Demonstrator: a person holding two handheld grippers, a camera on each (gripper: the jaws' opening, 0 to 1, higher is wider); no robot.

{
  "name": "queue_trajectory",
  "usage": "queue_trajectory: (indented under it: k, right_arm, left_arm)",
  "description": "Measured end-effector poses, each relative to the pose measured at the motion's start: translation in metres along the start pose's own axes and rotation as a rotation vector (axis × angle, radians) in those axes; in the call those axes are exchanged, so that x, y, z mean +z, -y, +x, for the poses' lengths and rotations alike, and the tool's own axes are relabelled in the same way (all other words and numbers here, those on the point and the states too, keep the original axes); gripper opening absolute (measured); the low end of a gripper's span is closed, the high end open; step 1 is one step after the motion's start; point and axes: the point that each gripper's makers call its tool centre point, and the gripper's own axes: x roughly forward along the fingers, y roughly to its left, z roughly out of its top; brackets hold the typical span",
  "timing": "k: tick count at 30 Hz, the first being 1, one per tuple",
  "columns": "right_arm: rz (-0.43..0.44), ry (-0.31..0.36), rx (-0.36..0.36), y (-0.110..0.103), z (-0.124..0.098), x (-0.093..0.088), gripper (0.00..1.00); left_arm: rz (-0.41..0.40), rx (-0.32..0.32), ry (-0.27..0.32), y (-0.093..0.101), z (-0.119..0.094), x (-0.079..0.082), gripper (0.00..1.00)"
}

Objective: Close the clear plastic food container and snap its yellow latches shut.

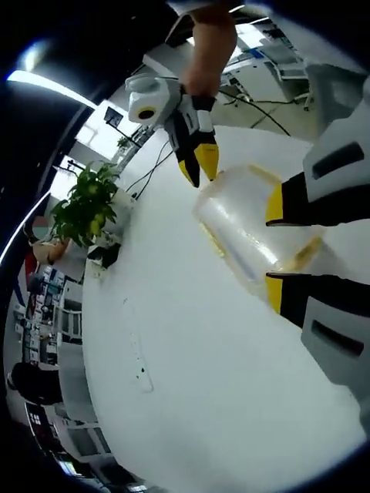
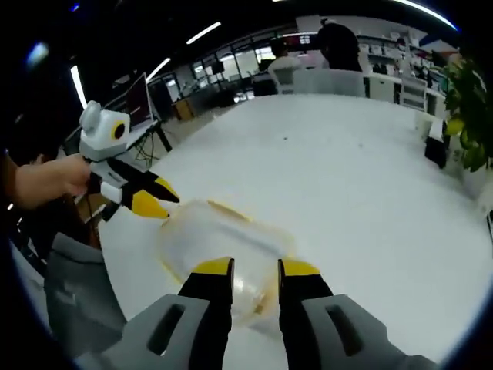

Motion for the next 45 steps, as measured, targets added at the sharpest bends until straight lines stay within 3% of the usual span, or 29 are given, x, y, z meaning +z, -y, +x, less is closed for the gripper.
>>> queue_trajectory:
  k: [11,17,26,45]
  right_arm:
    - [-0.127,-0.029,0.085,-0.02,0.01,-0.007,0.16]
    - [-0.21,-0.026,0.141,-0.033,0.014,-0.007,0.15]
    - [-0.293,-0.039,0.186,-0.042,0.018,-0.013,0.15]
    - [-0.364,-0.045,0.225,-0.051,0.017,-0.018,0.16]
  left_arm:
    - [0.244,-0.1,-0.047,0.024,0.024,0.01,0.16]
    - [0.29,-0.119,-0.054,0.027,0.032,0.013,0.16]
    - [0.42,-0.161,-0.069,0.034,0.042,0.015,0.16]
    - [0.456,-0.153,-0.075,0.027,0.052,0.023,0.18]
